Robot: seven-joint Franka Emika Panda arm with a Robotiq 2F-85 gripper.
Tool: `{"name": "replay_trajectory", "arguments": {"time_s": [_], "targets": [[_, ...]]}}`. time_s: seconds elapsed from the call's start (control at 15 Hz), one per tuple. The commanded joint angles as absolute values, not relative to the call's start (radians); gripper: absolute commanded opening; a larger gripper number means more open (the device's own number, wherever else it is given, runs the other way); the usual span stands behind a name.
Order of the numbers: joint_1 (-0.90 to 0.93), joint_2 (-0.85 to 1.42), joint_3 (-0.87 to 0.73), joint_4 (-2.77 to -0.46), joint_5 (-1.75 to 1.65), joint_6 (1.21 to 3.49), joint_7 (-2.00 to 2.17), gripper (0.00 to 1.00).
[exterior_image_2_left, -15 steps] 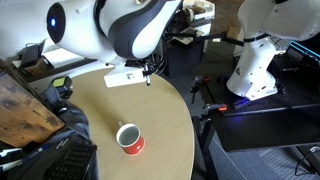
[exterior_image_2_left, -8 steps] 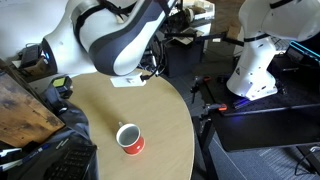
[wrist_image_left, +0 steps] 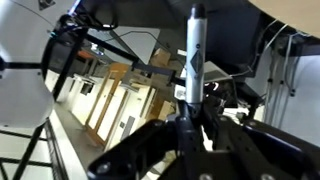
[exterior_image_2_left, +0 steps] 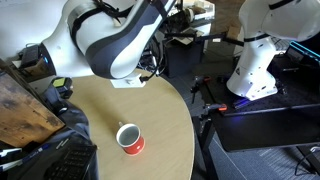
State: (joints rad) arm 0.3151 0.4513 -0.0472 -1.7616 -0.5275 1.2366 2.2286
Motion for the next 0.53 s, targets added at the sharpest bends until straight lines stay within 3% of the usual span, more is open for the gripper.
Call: {"name": "replay_trajectory", "arguments": {"time_s": [0.0,0.47], "targets": [[0.313,0.48,-0.007,-1.743,-0.552,1.247,2.321,0.05],[0.407,0.633,0.04,-1.583,-0.628,1.17,2.514,0.05]]}}
